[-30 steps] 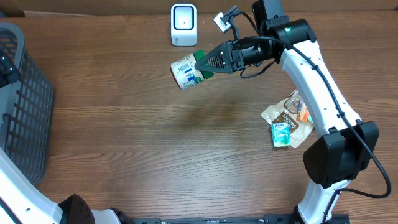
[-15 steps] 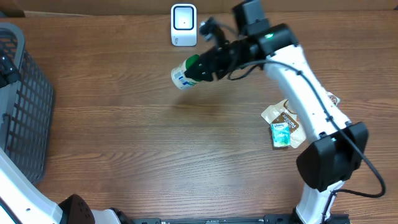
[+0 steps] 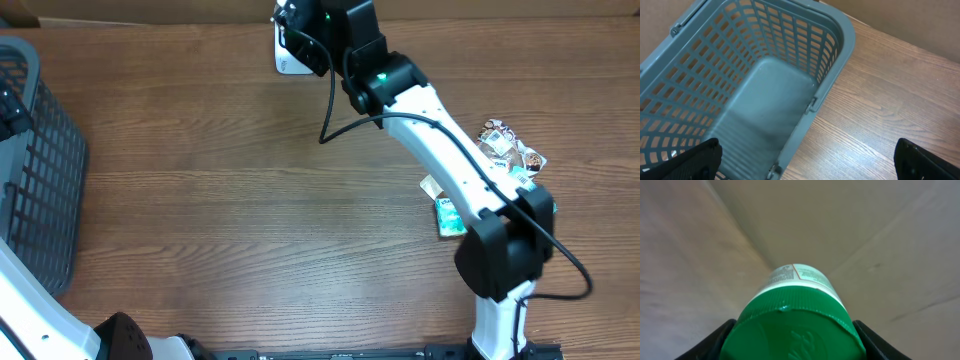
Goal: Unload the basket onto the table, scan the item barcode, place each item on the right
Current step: 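Hold the jar's label at the barcode scanner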
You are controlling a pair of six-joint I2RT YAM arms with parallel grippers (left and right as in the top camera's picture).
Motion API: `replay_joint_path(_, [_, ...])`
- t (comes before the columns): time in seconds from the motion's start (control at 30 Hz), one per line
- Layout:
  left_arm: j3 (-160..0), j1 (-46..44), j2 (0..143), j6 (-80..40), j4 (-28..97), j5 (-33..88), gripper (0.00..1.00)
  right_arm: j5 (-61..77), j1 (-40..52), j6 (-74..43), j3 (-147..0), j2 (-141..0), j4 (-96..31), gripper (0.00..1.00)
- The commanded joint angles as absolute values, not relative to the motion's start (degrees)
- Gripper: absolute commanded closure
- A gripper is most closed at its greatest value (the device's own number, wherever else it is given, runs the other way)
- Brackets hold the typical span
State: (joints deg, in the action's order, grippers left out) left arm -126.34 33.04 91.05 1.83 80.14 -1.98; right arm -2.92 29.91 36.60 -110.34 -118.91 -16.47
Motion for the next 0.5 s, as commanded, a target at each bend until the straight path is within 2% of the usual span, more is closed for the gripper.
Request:
replay_joint_path(0.0, [-126.4, 33.0, 90.7, 1.5, 80.0, -1.7, 0.0, -8.5, 29.7, 48.1, -111.0, -123.2, -10.4, 0.5])
replay_joint_path(0.47, [-126.4, 33.0, 90.7, 1.5, 80.0, -1.7, 0.01, -13.5, 28.6, 75.4, -111.0, -138.7, 18.6, 0.5])
